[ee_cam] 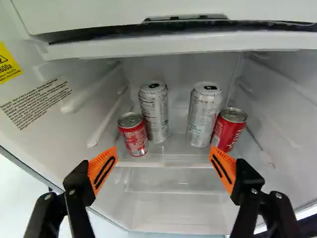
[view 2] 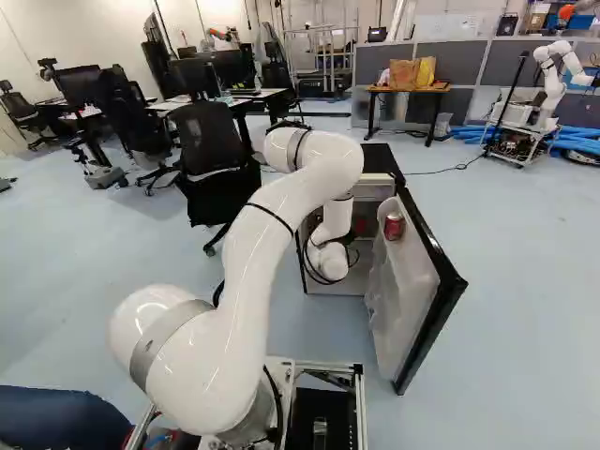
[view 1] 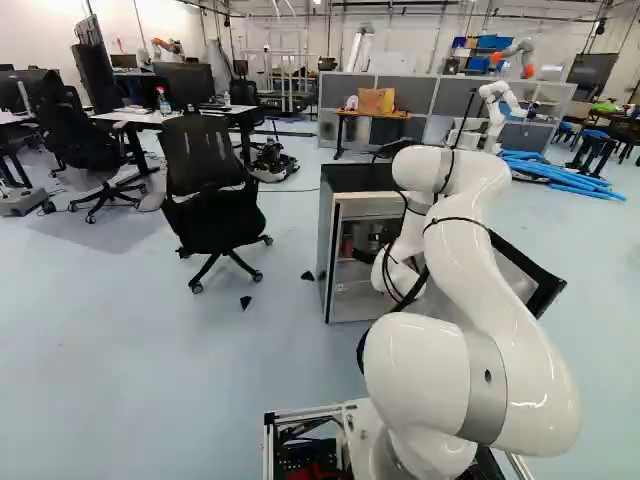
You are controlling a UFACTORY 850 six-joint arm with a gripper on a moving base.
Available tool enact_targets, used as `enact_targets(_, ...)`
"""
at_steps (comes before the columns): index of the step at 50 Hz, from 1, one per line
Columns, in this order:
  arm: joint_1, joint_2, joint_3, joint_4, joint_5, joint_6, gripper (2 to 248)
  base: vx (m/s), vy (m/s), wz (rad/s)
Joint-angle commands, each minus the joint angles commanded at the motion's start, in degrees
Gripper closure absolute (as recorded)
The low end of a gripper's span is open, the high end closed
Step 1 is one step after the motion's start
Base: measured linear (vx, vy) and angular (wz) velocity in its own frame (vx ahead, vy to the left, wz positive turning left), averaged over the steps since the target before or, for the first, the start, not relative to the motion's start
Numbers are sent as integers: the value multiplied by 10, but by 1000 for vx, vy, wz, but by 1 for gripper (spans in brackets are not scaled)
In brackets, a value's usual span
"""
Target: Grab a drink from the fridge
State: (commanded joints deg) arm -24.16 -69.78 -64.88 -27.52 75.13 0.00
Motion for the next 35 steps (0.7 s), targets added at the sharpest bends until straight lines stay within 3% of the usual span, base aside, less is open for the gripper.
enact_targets(35, 5, -13, -27, -50, -17, 0, 3, 0, 0, 0)
